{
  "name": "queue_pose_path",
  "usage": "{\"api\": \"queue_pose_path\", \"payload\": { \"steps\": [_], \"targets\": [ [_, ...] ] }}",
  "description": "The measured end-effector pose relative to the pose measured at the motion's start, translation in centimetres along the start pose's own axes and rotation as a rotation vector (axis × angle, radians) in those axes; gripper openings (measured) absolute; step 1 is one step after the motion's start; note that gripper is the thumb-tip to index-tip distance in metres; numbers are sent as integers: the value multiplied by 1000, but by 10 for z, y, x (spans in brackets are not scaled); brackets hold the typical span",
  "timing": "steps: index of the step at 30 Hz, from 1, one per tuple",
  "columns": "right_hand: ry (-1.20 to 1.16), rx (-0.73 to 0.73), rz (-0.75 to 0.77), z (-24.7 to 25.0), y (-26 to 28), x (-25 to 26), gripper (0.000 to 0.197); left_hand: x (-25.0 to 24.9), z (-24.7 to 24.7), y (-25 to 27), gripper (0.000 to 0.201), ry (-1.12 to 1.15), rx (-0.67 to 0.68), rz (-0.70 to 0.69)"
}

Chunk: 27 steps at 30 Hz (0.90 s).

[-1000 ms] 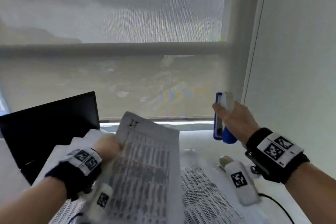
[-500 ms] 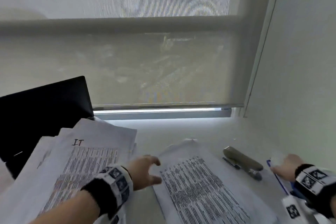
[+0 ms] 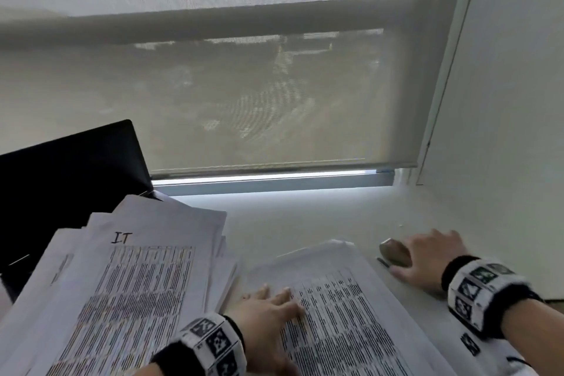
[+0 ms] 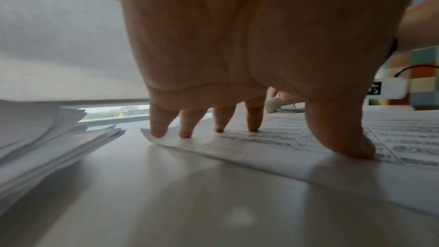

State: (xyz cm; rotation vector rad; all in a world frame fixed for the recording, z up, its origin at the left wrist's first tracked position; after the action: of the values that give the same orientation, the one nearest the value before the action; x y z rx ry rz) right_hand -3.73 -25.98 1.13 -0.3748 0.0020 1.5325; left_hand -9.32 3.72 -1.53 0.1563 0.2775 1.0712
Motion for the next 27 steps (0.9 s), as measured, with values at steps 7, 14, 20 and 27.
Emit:
{"api": "queue_pose_path", "payload": {
  "steps": [7, 14, 20, 27],
  "targets": [
    [-302, -140, -109, 11, 26, 1, 42, -20, 2, 4, 95, -40, -74, 4],
    [-681, 58, 76, 52, 58, 61, 45, -5, -14, -9, 138, -63, -2, 191],
    [-592, 244, 139, 55, 61, 132, 25, -1, -14, -8, 138, -56, -25, 194],
    [-515, 224, 9, 30, 25, 169, 29, 5, -19, -11, 135, -72, -24, 187]
  ]
}}
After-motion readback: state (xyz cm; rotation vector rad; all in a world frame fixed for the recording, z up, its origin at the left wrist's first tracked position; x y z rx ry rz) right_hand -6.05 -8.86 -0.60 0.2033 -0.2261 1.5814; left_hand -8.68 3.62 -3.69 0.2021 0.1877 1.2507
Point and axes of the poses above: each hand's wrist, its own y-axis away from the middle knuckle, its own z-axis out of the back of the hand, x = y × z, the point moved 3 cm from there along -y, towards the middle knuckle, and after that the axes turned 14 degrees about -x, right-handed, at the moved point
